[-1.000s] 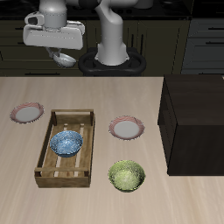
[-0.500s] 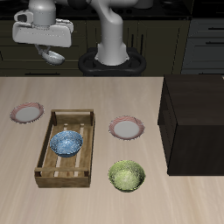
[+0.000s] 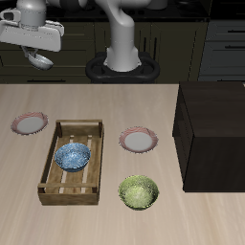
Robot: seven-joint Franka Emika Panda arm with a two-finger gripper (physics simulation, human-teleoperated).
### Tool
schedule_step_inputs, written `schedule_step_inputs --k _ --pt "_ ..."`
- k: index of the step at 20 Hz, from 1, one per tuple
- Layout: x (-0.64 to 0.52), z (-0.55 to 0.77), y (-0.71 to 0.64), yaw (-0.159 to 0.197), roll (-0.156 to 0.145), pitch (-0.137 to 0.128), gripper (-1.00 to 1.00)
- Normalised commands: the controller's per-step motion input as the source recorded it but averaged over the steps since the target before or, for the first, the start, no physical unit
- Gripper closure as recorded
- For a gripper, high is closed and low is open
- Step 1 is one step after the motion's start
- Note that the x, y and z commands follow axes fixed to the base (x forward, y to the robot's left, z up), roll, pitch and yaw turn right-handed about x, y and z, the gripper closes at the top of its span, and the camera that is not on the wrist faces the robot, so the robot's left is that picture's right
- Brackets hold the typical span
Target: Place the white bowl on the off-center plate
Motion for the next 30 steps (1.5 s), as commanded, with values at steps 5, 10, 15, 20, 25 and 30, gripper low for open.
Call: schedule_step_inputs --k 5,10,15,20,25,30 --pt "-0.09 -0.12 -0.3 -0.019 -0.048 0.012 1.0" --pt "0.05 -0.02 -0.09 0.013 -0.014 -0.038 1.0" --pt "0.23 -0.33 -0.11 0.001 -0.024 0.04 1.0" --pt "0.17 -0.37 -0.05 0.015 -0.015 0.049 1.0" --pt "0.21 -0.36 0.01 0.024 -0.009 0.012 1.0" --pt "0.24 -0.42 -0.03 -0.008 -0.01 0.046 1.0"
